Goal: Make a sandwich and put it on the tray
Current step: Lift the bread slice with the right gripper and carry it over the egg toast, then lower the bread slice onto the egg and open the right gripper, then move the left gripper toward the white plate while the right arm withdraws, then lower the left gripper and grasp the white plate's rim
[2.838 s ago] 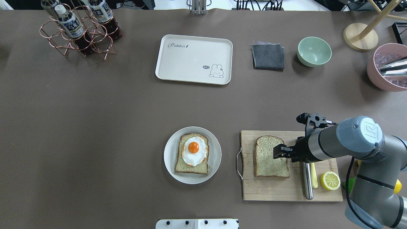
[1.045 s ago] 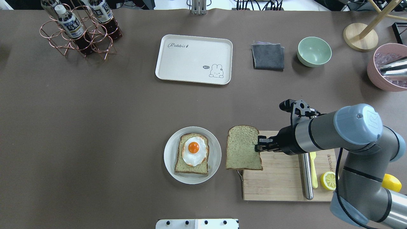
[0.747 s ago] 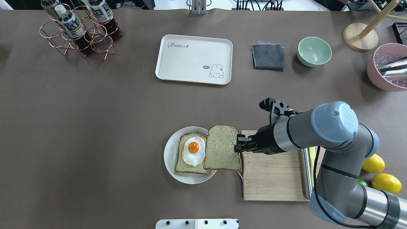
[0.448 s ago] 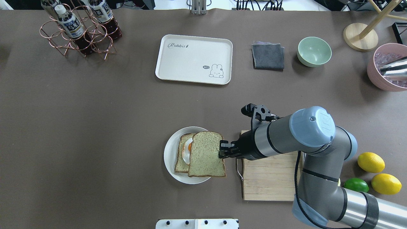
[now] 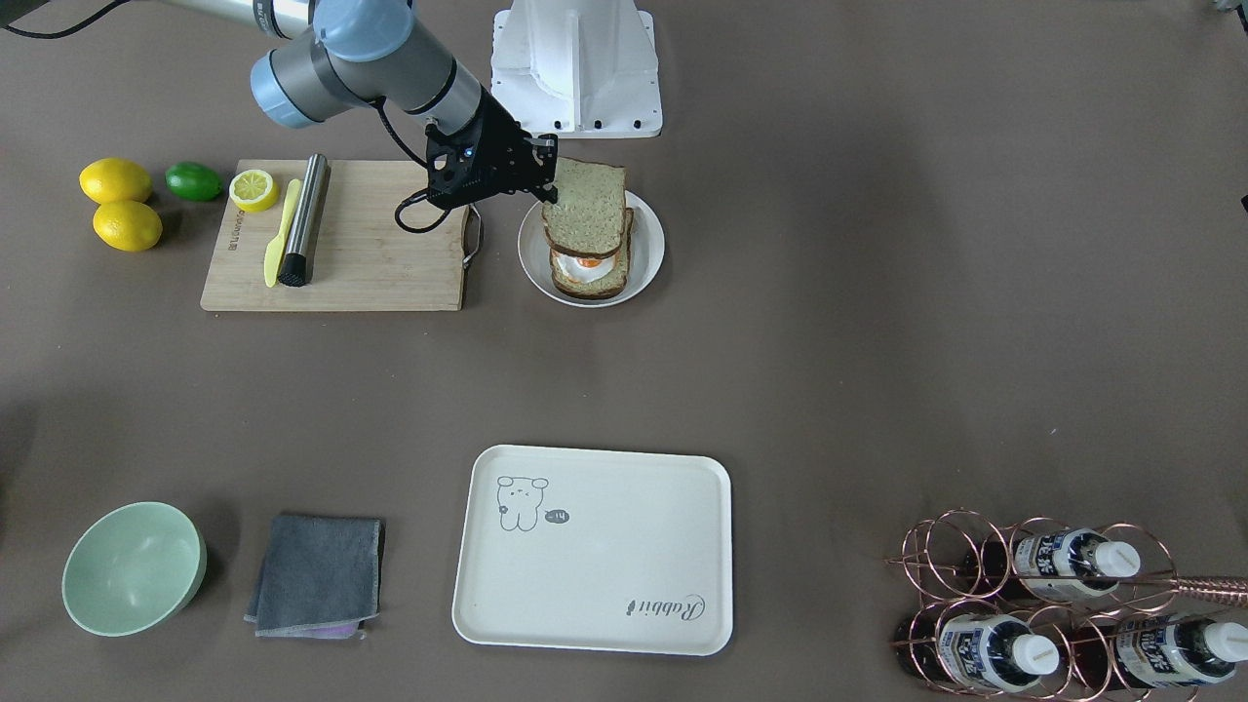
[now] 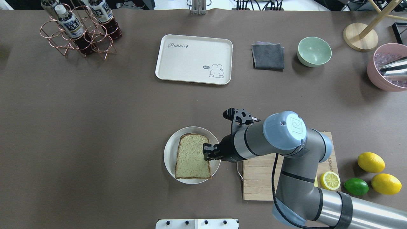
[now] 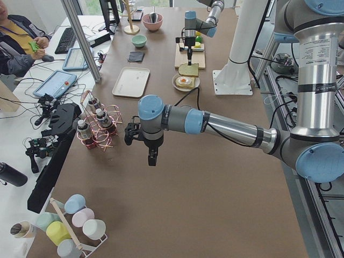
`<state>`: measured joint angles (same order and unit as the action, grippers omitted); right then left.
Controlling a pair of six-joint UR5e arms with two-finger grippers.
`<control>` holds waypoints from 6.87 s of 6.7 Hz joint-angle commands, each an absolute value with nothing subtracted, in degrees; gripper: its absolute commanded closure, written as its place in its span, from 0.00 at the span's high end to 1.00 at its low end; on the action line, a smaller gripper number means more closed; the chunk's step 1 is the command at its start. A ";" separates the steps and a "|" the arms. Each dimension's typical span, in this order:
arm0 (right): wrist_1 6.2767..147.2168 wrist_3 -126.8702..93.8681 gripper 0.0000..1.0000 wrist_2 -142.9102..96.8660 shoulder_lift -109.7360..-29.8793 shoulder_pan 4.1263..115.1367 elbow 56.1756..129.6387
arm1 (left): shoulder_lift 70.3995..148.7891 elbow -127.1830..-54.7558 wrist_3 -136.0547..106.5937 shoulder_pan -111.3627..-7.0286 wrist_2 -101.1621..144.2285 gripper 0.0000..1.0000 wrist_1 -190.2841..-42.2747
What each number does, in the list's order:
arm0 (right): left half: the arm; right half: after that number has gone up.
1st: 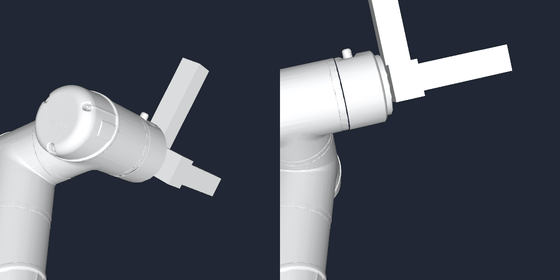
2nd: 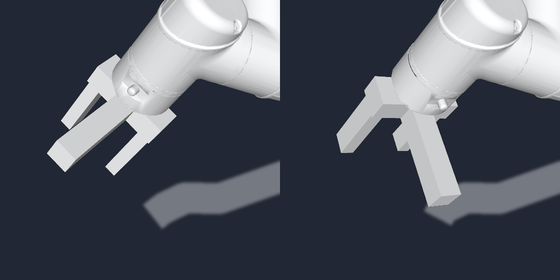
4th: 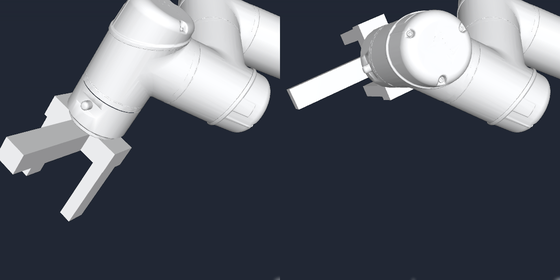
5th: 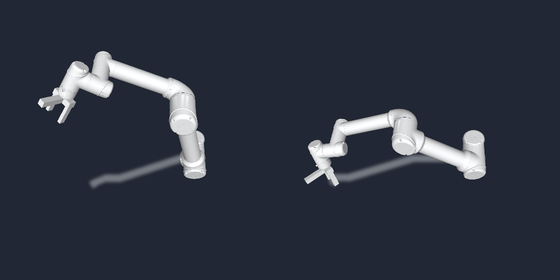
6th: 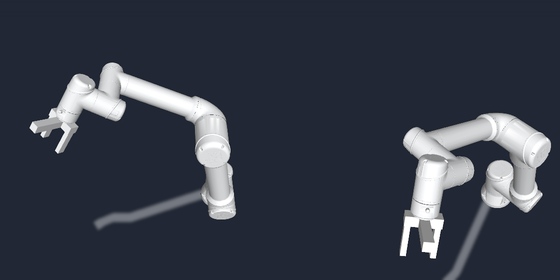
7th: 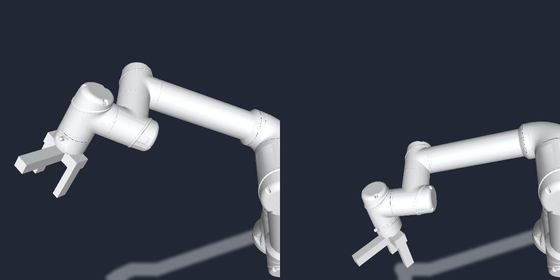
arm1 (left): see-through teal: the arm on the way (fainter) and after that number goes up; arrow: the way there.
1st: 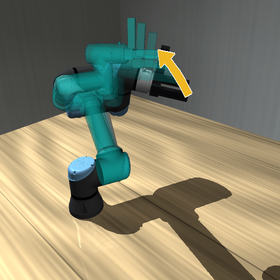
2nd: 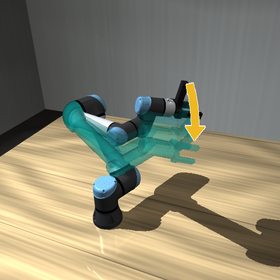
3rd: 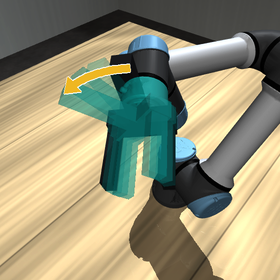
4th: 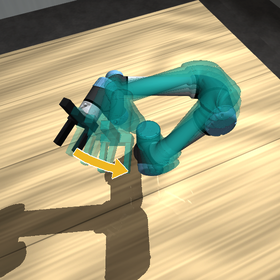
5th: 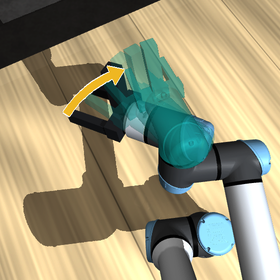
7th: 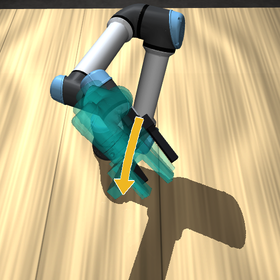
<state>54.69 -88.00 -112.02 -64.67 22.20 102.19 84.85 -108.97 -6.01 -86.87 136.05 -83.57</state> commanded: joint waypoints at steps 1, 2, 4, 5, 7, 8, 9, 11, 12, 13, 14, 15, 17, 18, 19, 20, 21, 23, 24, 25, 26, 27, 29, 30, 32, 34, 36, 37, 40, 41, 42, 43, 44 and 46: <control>54.76 -87.98 0.00 -111.10 -62.50 22.06 99.24 | 84.03 -109.42 -5.98 -86.84 136.05 0.98 -83.58; 54.67 -87.98 0.00 -110.92 -62.49 22.06 98.71 | 84.02 -109.60 -5.98 -86.84 136.05 0.98 -83.67; 54.58 -87.98 0.00 -110.57 -62.75 22.15 98.00 | 84.11 -109.51 -5.98 -86.84 136.05 0.98 -83.67; 54.58 -87.98 0.00 -110.48 -63.01 22.06 98.00 | 84.20 -109.34 -5.98 -86.84 135.97 0.98 -83.67; 54.58 -87.98 0.20 -110.48 -62.76 22.06 97.91 | 84.55 -109.25 -6.06 -86.84 136.05 0.98 -83.67; 54.58 -87.98 0.54 -110.39 -62.67 22.06 97.91 | 84.46 -109.25 -6.06 -86.84 136.05 0.98 -83.67; 54.58 -87.98 0.69 -110.39 -62.67 22.06 97.91 | 84.20 -109.34 -6.06 -86.84 136.05 0.98 -83.67; 54.84 -88.24 0.99 -108.99 -62.84 22.06 98.17 | 84.11 -109.51 -6.15 -86.84 136.14 0.98 -83.67; 55.02 -88.16 0.99 -109.16 -63.19 23.10 98.43 | 84.11 -109.69 -6.15 -86.84 136.14 0.98 -83.67; 56.06 -88.07 0.99 -110.03 -64.06 25.03 99.31 | 84.29 -109.95 -10.07 -86.84 136.14 0.98 -84.19; 58.68 -87.54 0.99 -111.61 -66.94 26.96 102.45 | 83.94 -110.04 -16.63 -84.75 137.01 0.98 -91.25; 61.06 -87.28 0.99 -115.36 -68.19 30.46 103.96 | 82.98 -110.04 -22.62 -80.46 137.72 0.98 -97.41; 62.31 -81.51 1.00 -118.91 -72.48 34.87 106.68 | 82.88 -110.13 -36.33 -69.75 137.90 0.98 -110.86; 62.31 -77.30 1.00 -122.83 -75.64 38.11 107.48 | 83.66 -110.04 -45.44 -64.30 137.81 0.97 -116.23; 62.31 -74.99 1.00 -124.96 -77.67 40.32 107.58 | 85.50 -110.04 -54.31 -59.38 137.64 0.97 -120.11; 62.31 -70.27 1.00 -126.63 -80.48 42.86 107.49 | 88.65 -109.87 -60.93 -53.06 136.42 0.97 -120.93; 62.23 -64.13 1.00 -129.61 -84.08 47.07 107.58 | 93.47 -110.39 -70.22 -46.30 131.45 0.96 -121.02; 62.31 -52.18 1.00 -134.63 -90.40 55.24 107.23 | 99.29 -109.78 -78.36 -34.69 121.87 0.93 -120.94; 62.31 -47.25 1.00 -136.13 -93.92 58.50 107.23 | 102.27 -108.73 -80.14 -30.97 121.03 0.88 -120.59; 62.23 -42.24 1.00 -136.66 -96.91 60.71 107.14 | 106.05 -106.11 -81.03 -30.33 120.94 0.81 -120.59; 62.23 -40.01 1.00 -136.67 -98.34 61.34 106.96 | 108.69 -103.56 -81.04 -30.15 120.94 0.73 -120.50; 62.14 -39.90 1.00 -136.67 -98.87 61.61 107.14 | 110.11 -102.75 -80.51 -29.62 119.63 0.63 -120.59; 61.79 -39.90 1.00 -136.67 -100.28 61.87 107.40 | 112.84 -99.77 -77.88 -26.55 114.63 0.58 -120.59; 61.79 -39.90 1.00 -136.67 -100.37 61.79 107.32 | 112.94 -99.23 -77.78 -26.46 114.52 0.51 -120.67; 61.79 -39.90 1.00 -136.67 -100.72 61.61 107.31 | 112.94 -98.62 -77.87 -25.49 114.43 0.45 -120.85; 61.79 -39.90 1.00 -136.67 -100.81 61.70 107.05 | 114.34 -97.56 -77.96 -24.27 112.17 0.44 -120.94; 61.79 -39.90 1.00 -136.67 -100.72 61.61 106.96 | 114.35 -97.65 -77.96 -23.73 111.18 0.19 -120.94; 61.79 -39.90 1.00 -136.67 -100.81 61.61 106.96 | 114.26 -97.65 -77.96 -23.73 111.09 0.01 -120.85; 61.70 -39.90 1.00 -137.71 -101.16 62.14 107.67 | 113.91 -98.00 -78.48 -23.73 111.44 0.00 -121.20; 61.70 -39.90 1.00 -137.72 -101.16 62.23 108.36 | 113.91 -98.26 -78.66 -24.08 111.79 0.00 -121.55; 61.70 -39.99 1.00 -137.64 -101.08 61.97 108.28 | 113.73 -98.09 -78.84 -24.26 111.71 0.00 -123.55; 61.70 -39.90 1.00 -137.64 -101.07 62.05 108.80 | 113.64 -98.00 -80.84 -24.95 111.88 0.00 -125.14; 61.70 -39.90 1.00 -137.64 -101.07 61.96 108.98 | 113.64 -98.00 -81.12 -25.57 111.97 0.00 -125.59; 61.70 -39.90 1.00 -137.64 -101.07 61.96 108.98 | 113.99 -97.82 -81.21 -29.94 116.77 0.00 -126.48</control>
<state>61.70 -39.90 -137.64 -101.08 61.97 108.91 113.78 -97.94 -81.08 -27.40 113.95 -126.15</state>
